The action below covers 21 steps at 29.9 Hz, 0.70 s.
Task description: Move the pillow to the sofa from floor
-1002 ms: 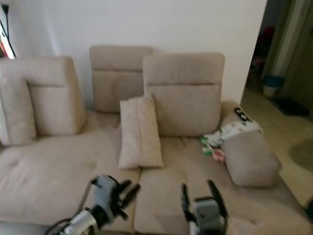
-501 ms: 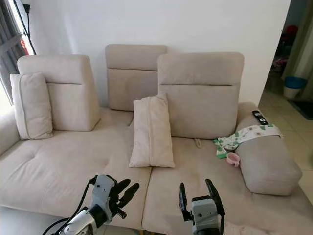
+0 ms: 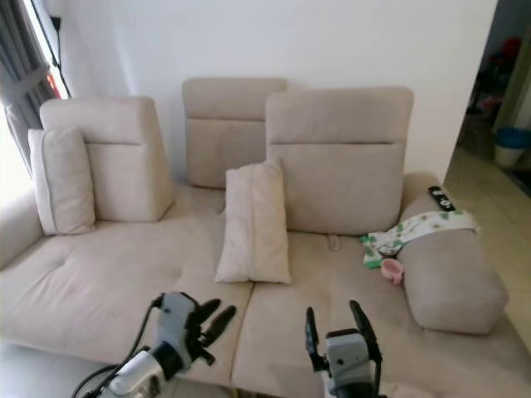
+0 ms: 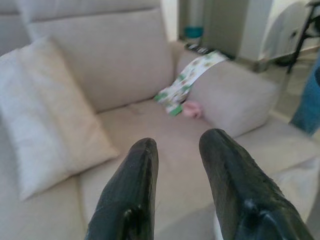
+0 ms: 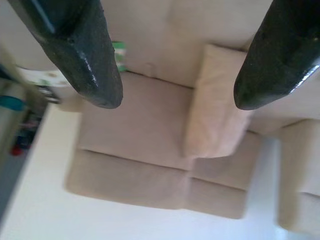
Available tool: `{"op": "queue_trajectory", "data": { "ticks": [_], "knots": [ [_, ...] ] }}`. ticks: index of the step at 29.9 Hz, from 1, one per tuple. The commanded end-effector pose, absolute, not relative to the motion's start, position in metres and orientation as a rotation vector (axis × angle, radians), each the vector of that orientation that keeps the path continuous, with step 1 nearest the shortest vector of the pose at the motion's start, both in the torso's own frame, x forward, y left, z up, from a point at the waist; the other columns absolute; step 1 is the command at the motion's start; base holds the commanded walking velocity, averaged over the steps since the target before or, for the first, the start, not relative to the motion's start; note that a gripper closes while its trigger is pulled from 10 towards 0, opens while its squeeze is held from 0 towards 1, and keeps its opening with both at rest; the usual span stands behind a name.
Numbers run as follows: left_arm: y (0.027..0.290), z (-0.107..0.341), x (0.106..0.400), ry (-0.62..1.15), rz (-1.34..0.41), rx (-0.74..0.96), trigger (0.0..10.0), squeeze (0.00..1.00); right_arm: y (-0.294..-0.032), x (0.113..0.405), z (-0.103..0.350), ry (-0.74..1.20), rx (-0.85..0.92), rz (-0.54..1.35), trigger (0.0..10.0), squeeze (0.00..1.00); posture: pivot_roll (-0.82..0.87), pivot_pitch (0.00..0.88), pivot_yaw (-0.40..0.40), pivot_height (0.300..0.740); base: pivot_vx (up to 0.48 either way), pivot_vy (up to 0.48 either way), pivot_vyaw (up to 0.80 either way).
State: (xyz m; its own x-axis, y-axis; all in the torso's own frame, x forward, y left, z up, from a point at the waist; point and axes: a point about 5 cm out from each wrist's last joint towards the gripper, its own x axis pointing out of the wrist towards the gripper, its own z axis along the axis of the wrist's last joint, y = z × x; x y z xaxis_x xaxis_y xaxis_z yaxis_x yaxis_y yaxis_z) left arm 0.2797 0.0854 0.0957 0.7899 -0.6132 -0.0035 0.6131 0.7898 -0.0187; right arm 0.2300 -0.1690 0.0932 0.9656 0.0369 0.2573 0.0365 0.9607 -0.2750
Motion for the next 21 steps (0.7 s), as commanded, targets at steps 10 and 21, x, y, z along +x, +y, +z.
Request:
{"op": "queue_trajectory", "data": {
  "ticks": [10, 21],
  "knots": [
    [0.0934, 0.0900, 0.2762, 0.034, -0.641, -0.004, 10.0, 0.00, -0.1637, 0.2295, 0.0909, -0.257, -0.275, 0.013, 10.0, 0.00, 0.02, 0.000, 0.079, 0.740, 0.000, -0.236, 0.00],
    [0.0965, 0.0908, 0.2777, 0.037, -0.619, -0.037, 10.0, 0.00, -0.1603, 0.2297, 0.0906, -0.256, -0.279, 0.050, 10.0, 0.00, 0.03, 0.000, 0.079, 0.740, 0.000, 0.000, 0.00]
  ]
}}
